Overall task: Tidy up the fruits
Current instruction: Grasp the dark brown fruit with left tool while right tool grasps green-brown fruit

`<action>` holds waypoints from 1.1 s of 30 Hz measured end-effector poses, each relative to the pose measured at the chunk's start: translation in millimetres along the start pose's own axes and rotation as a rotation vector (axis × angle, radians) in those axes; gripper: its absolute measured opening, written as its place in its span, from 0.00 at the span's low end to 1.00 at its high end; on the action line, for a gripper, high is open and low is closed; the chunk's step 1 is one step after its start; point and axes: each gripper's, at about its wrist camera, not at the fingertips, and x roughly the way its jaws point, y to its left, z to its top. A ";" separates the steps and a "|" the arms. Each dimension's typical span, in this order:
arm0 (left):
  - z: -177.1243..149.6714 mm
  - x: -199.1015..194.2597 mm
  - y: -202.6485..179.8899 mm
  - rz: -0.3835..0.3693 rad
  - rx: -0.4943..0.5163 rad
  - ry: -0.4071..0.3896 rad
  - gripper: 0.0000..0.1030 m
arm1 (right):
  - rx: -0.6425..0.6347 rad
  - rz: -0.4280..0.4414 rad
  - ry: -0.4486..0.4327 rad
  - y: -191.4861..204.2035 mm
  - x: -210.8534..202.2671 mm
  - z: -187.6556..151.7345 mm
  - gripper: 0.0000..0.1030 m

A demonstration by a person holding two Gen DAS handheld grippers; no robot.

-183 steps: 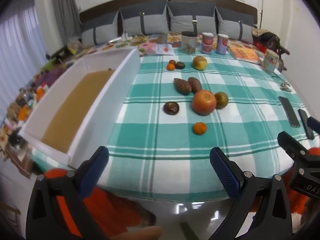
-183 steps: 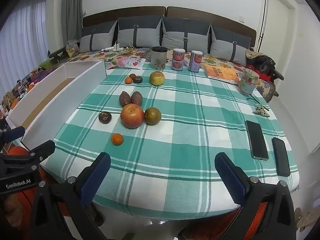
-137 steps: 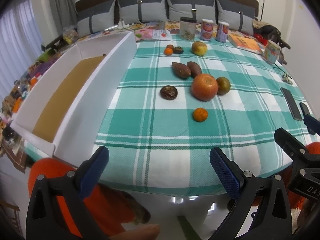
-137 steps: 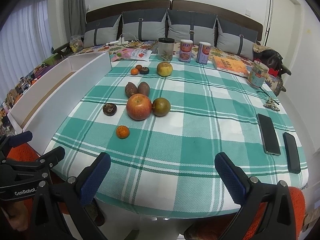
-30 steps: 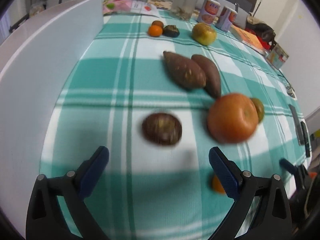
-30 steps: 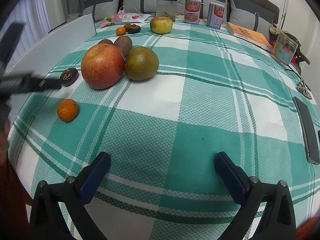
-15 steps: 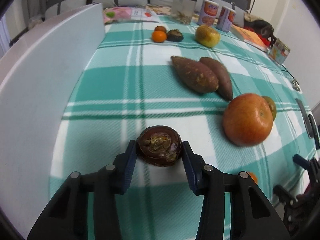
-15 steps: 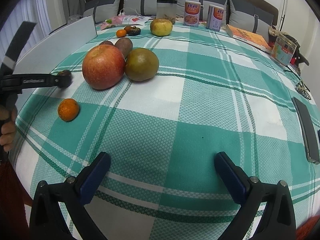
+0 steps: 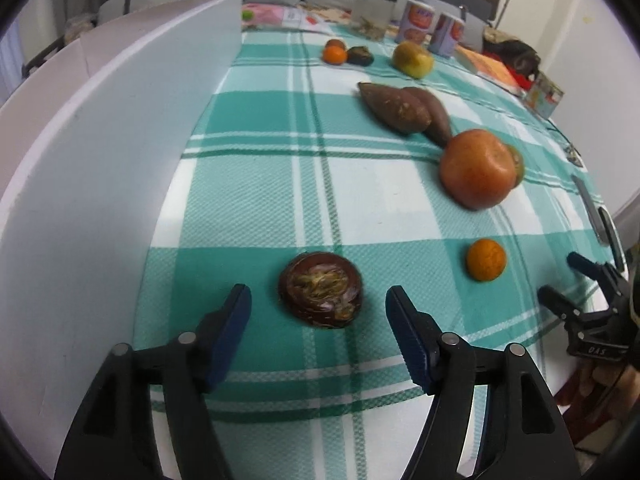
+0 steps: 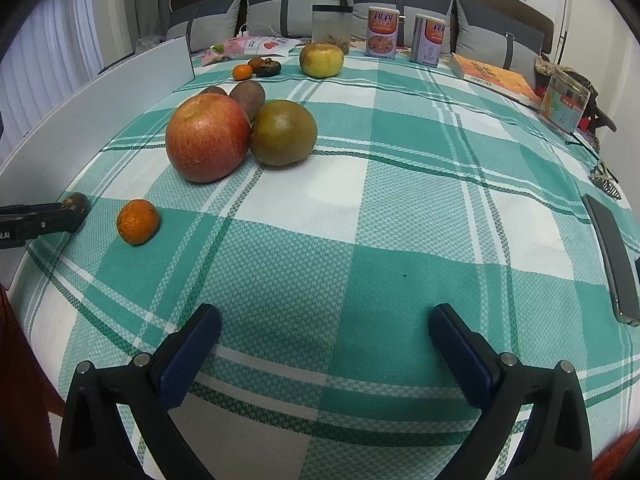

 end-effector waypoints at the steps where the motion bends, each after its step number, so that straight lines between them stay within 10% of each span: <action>1: 0.4 0.1 -2.6 0.011 0.018 -0.002 0.70 | 0.002 0.005 0.003 -1.5 -0.9 0.1 1.00; 17: -1.1 7.9 -5.8 0.025 0.052 -0.005 0.45 | 0.116 0.107 -0.042 -25.1 -21.5 32.5 0.98; 23: -1.4 6.8 -2.2 0.004 0.026 -0.012 0.44 | -0.136 0.161 0.032 -0.5 20.1 74.1 0.78; 30: -3.3 6.5 -3.6 0.016 0.032 -0.017 0.44 | -0.301 0.139 -0.001 17.1 56.7 107.1 0.75; 33: -3.3 6.6 -3.6 0.014 0.031 -0.018 0.44 | -0.322 0.211 0.021 20.0 61.8 112.4 0.47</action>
